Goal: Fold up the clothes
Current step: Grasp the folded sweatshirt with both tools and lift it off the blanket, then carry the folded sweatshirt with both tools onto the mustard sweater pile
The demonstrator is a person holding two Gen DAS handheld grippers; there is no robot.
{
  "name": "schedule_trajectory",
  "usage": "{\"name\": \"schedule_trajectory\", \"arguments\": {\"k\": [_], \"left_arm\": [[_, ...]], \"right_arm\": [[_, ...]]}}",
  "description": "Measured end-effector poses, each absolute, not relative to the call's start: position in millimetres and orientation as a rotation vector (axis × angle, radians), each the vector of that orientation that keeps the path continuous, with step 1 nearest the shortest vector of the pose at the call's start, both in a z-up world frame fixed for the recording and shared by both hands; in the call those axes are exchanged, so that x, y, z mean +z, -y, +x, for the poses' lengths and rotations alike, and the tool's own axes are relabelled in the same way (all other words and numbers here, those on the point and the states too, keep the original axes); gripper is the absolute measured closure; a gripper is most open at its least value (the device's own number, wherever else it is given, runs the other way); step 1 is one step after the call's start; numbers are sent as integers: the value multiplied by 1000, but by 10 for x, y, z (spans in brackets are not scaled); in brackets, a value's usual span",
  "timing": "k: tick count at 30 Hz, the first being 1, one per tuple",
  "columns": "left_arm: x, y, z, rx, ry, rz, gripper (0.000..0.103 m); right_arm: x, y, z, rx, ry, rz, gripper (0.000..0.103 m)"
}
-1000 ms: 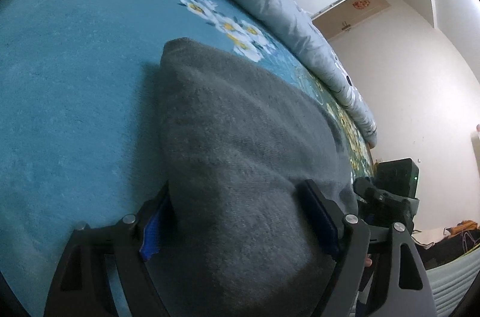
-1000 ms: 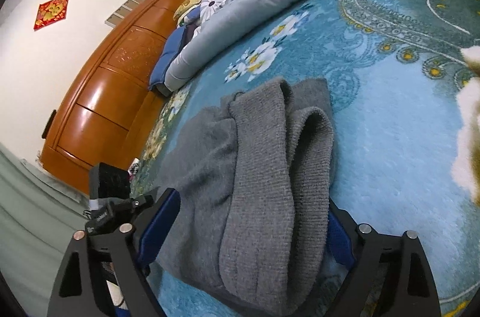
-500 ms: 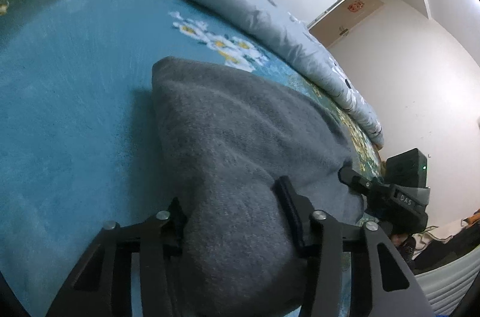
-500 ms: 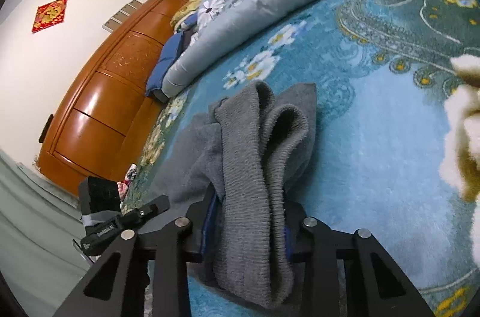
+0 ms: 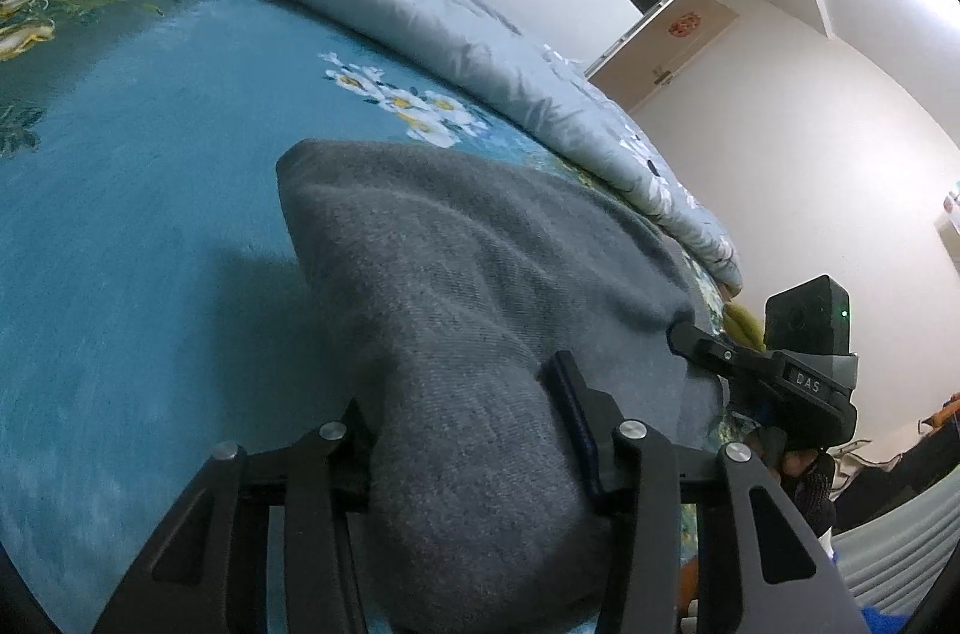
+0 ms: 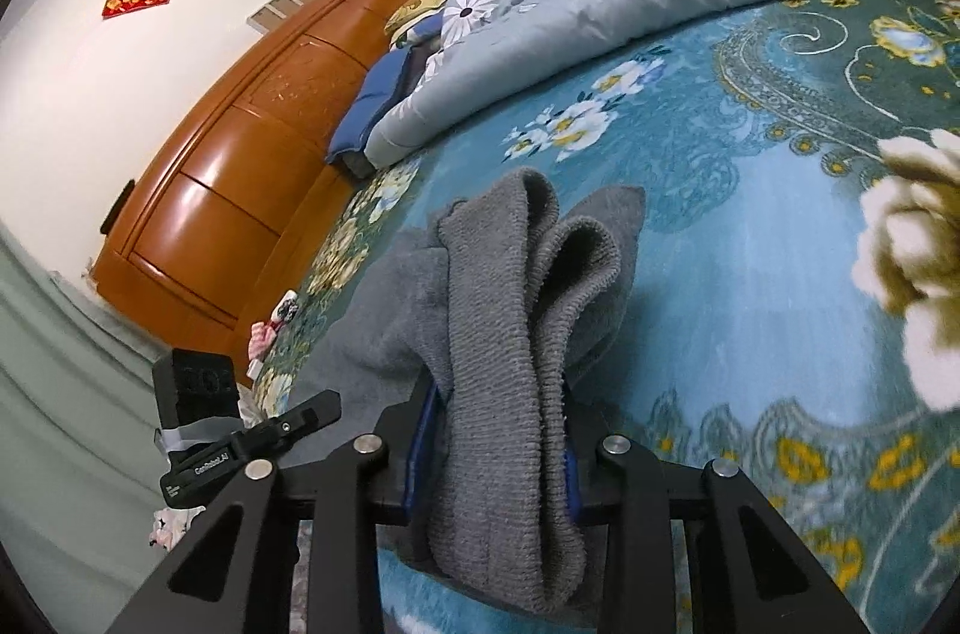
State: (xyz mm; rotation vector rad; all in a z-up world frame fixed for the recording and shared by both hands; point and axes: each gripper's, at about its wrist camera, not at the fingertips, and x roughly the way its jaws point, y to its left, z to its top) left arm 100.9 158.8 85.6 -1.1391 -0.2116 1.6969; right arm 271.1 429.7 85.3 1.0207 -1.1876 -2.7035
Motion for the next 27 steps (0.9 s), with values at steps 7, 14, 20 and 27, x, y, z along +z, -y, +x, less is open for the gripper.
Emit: {"name": "schedule_trajectory", "arguments": {"k": [7,14,20,27], "left_arm": [[1059,-1515,1286,1691,190,-1090,55],[1236,-1626,1577,1655,173,-1029,55],[1360,-1859,1830,1616,137,-992,55],[1476,-2296,2197,1555,67,-969,55]], "right_arm": [[1037,-4150,2976,-2735,1178,1004,67],[1271,-4114,3370,-2793,1173,963,67],[1433,-4195,3721,-2859,1178,942,67],[1493,-4411,4229,-2927,1230,891,67]]}}
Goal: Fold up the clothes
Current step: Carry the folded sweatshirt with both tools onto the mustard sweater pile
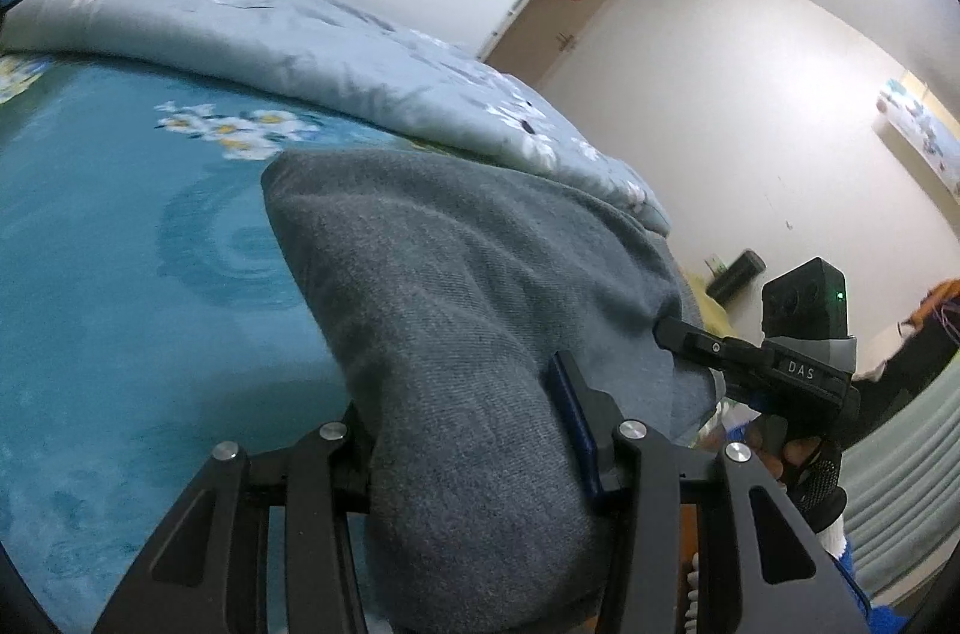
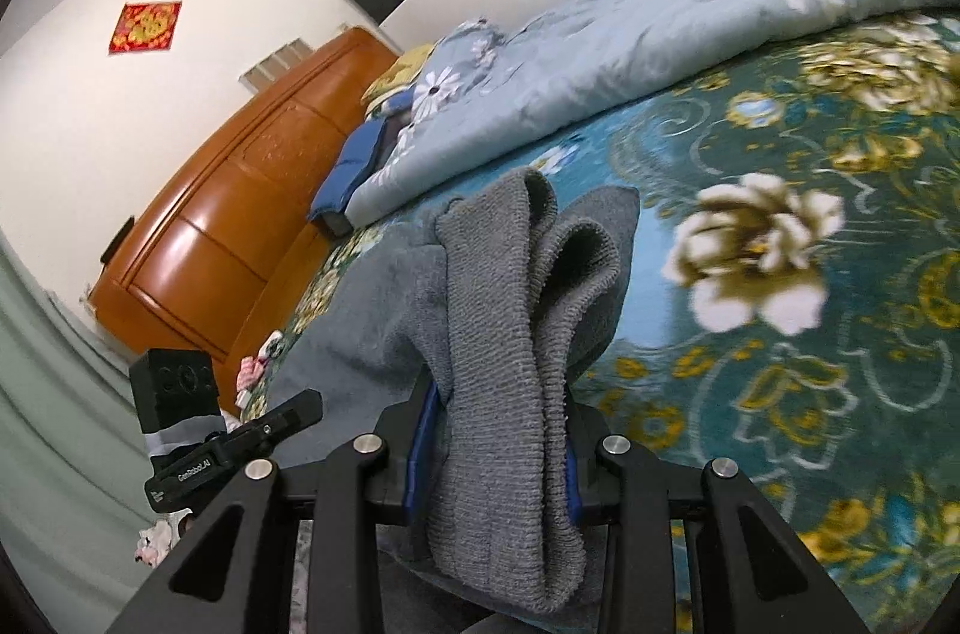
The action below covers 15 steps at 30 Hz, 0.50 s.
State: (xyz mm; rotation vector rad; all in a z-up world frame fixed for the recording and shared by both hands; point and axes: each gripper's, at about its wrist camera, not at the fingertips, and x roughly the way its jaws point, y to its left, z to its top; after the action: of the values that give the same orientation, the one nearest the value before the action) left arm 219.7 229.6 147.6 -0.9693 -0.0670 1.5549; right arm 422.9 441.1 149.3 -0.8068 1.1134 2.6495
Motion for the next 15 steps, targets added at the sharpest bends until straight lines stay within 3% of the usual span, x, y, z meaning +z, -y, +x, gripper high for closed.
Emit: {"name": "schedule_trajectory", "arguments": {"k": [15], "left_arm": [[1762,-3737,3031,1417,-85,-909,55]], "right_arm": [[1718,-5362,5377,2548,-1080,-662,67]]}}
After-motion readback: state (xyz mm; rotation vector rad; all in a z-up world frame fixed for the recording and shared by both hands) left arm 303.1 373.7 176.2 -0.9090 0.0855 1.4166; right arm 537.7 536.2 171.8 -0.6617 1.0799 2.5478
